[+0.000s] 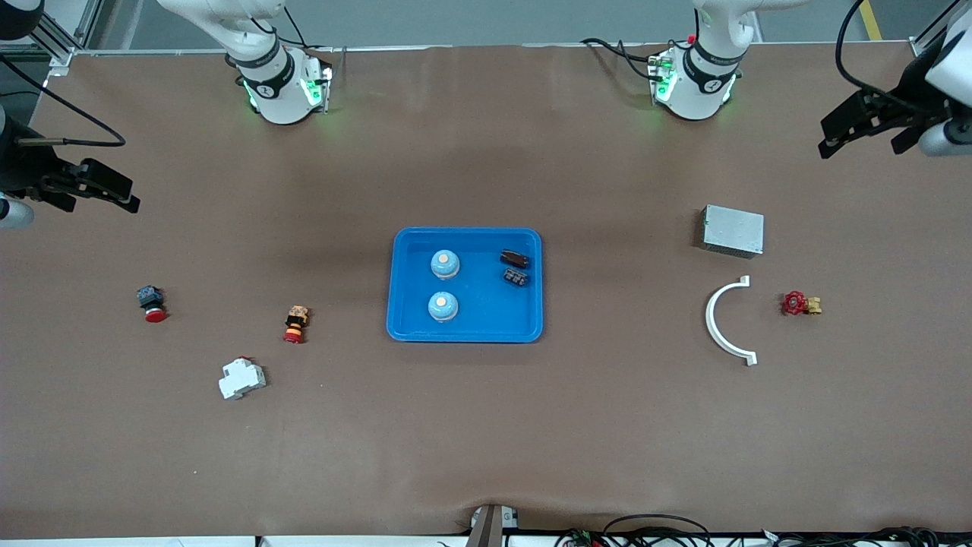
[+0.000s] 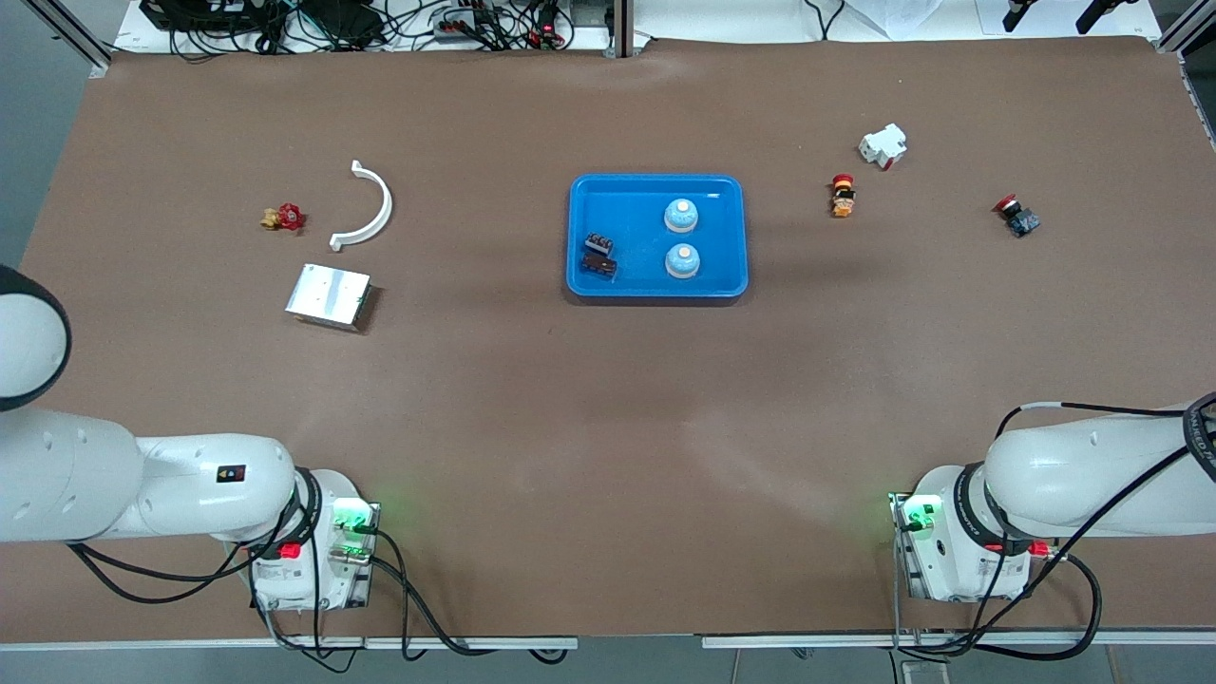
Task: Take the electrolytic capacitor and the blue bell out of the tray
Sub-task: 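Reach the left gripper toward the brown capacitor in the blue tray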
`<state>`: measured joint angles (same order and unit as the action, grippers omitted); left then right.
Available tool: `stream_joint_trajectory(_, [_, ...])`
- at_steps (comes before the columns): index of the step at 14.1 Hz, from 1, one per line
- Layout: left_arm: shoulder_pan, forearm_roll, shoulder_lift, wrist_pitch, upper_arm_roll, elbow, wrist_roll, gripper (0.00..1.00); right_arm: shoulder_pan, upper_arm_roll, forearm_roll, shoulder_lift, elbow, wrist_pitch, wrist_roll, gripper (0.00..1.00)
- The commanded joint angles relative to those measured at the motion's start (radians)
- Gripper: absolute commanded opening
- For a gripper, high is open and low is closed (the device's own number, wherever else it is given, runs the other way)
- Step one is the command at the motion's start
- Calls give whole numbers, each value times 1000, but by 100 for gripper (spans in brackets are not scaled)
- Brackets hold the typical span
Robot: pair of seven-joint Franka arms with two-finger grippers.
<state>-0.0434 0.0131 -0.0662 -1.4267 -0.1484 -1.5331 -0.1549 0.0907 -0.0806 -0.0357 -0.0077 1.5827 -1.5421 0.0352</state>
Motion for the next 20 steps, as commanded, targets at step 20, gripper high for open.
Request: stream_joint_trajectory(20, [600,-61,669,-627,-48,-4,-1196,80,-206,-7,-39,-26,321,-281,337,100])
